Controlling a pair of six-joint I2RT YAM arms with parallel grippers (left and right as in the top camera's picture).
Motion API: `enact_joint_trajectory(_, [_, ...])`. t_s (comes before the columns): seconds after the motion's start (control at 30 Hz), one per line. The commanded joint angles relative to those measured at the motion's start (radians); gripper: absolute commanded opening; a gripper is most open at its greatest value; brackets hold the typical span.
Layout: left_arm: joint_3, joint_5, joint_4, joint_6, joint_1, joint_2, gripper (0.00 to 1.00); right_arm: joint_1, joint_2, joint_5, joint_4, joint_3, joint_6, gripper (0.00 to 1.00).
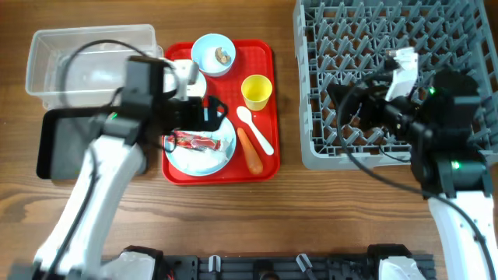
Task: Sort waste into correct bins and load items into the dishwasher rack
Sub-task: 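Grasp the red snack wrapper and tissue with the left gripper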
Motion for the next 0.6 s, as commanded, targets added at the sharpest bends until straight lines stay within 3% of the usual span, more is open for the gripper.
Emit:
enact_joint_trajectory(0.0, [0.011, -0.024, -0.063, -0.021, -0.045, 0.175, 1.0, -0.002, 0.063, -0.025, -0.005, 0.02, 0.027, 1.0])
enact_joint_trajectory(0.07, [0.011, -0.04, -0.087, -0.141, -0.025, 0.257, 1.0, -0.002, 0.093, -0.025, -0.004, 0.02, 0.063, 1.0])
enact_joint_trajectory(0.13, [0.005, -0.123, -0.112, -0.384, -0.001, 0.309, 1.0, -0.002, 0.116, -0.025, -0.007, 0.02, 0.105, 1.0])
enact_joint_trajectory(0.2, [-0.013, -0.173, -0.108, -0.481, 0.0, 0.325, 1.0, -0.002, 0.13, -0.025, -0.012, 0.02, 0.104, 1.0])
enact_joint_trajectory(0.4, [-0.044, -0.302, -0.117, -0.63, -0.003, 0.326, 0.96, -0.002, 0.144, -0.024, -0.025, 0.02, 0.102, 1.0])
enact_joint_trajectory(0.57, [-0.044, -0.367, -0.185, -0.635, -0.003, 0.326, 0.97, -0.002, 0.144, -0.024, -0.025, 0.02, 0.101, 1.0])
